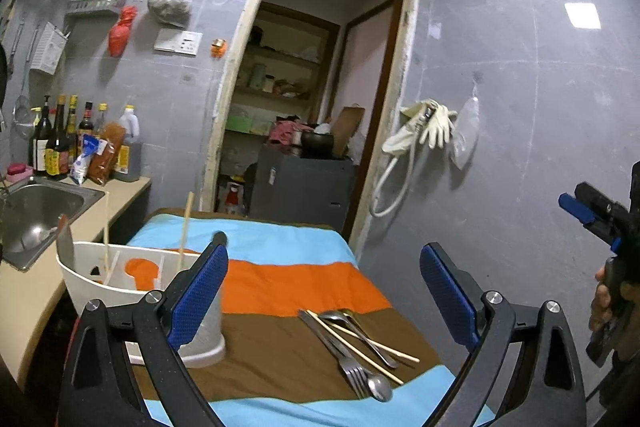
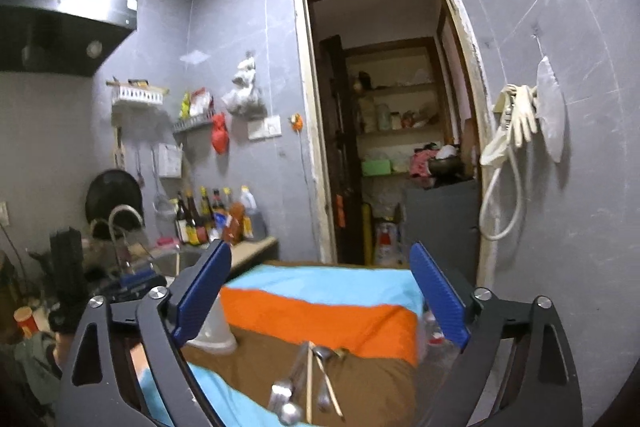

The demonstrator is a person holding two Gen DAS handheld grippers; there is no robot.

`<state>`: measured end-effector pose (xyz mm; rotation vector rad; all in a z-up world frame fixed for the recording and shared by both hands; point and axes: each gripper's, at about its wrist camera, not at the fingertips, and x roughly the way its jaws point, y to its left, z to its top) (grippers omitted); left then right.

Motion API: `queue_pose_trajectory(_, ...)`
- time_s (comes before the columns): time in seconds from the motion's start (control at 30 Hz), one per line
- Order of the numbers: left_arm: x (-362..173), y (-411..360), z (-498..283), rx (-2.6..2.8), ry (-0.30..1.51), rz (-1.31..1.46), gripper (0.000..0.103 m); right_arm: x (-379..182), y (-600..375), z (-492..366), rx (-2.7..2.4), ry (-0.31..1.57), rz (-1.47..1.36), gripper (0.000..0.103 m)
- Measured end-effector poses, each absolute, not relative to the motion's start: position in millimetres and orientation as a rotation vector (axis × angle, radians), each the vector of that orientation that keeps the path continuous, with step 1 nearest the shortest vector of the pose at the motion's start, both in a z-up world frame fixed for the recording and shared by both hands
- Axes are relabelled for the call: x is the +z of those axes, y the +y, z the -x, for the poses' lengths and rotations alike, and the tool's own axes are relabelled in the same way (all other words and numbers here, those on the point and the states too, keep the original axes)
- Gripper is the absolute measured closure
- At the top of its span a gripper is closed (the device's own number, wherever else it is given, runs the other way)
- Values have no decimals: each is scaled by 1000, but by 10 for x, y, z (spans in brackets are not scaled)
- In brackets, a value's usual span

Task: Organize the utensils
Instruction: 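Move both open tools back toward the remaining utensils on the blanket, then close the left tool on a silver knife while the right tool grasps a gold spoon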

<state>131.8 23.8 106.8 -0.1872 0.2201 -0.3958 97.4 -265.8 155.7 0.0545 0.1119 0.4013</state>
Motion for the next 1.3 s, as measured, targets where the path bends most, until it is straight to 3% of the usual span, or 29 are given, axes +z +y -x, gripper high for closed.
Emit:
queue_pose_trajectory(0.33, 636, -22, -1430, -320, 249, 128, 9, 687, -2473, -1138, 408, 98, -6, 2)
queue_pose_trajectory(0.6, 276, -126, -1751, -265, 333, 92, 8, 361, -2311, -1464, 421, 105, 61, 0)
queue_pose_trajectory(0.9, -1, -247, -2324, -357, 564, 102, 9, 177, -2430, -2150, 404, 291, 67, 0)
queue_pose_trajectory(1.03, -102, -302, -2560, -386, 656, 119, 10, 66, -2471, -2429, 418, 390, 56, 8)
queue_pose_trajectory(1.1, -138, -332, -2672, -411, 701, 126, 13, 12, -2484, -2548, 427, 437, 49, 17)
queue_pose_trajectory(1.17, -170, -361, -2767, -434, 747, 130, 28, -49, -2486, -2670, 434, 489, 45, 26)
queue_pose_trajectory(1.3, -268, -399, -2987, -474, 852, 143, 47, -166, -2462, -2881, 465, 589, 42, 36)
